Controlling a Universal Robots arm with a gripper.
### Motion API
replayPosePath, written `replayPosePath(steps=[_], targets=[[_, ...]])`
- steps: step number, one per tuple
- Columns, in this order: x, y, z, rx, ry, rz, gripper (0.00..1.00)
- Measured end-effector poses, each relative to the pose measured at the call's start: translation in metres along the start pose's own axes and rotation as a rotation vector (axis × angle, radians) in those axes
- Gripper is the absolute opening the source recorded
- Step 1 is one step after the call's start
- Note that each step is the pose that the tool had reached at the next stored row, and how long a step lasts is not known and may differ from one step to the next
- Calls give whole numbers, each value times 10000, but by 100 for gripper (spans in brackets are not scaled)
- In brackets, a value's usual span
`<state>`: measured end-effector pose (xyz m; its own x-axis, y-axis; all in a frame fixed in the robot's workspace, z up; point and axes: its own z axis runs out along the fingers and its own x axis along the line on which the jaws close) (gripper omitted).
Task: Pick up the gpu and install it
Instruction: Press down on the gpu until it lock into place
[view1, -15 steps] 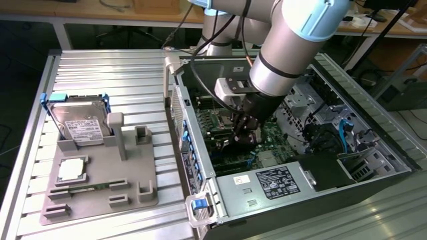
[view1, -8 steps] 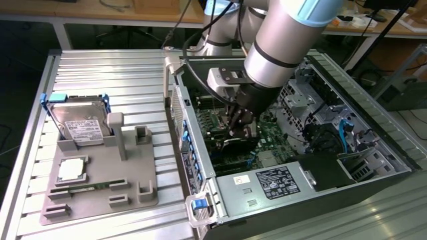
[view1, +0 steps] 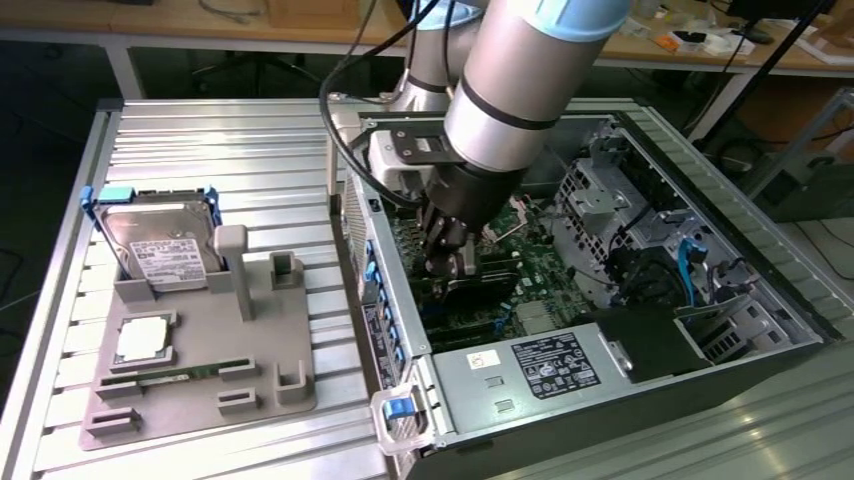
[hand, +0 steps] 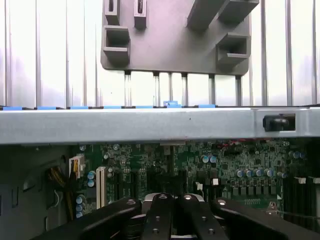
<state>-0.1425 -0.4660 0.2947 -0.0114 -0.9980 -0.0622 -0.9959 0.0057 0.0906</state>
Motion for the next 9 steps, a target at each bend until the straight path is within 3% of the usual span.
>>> replayPosePath(steps=[9], targets=[[-24, 243, -7, -92, -13, 3, 11]])
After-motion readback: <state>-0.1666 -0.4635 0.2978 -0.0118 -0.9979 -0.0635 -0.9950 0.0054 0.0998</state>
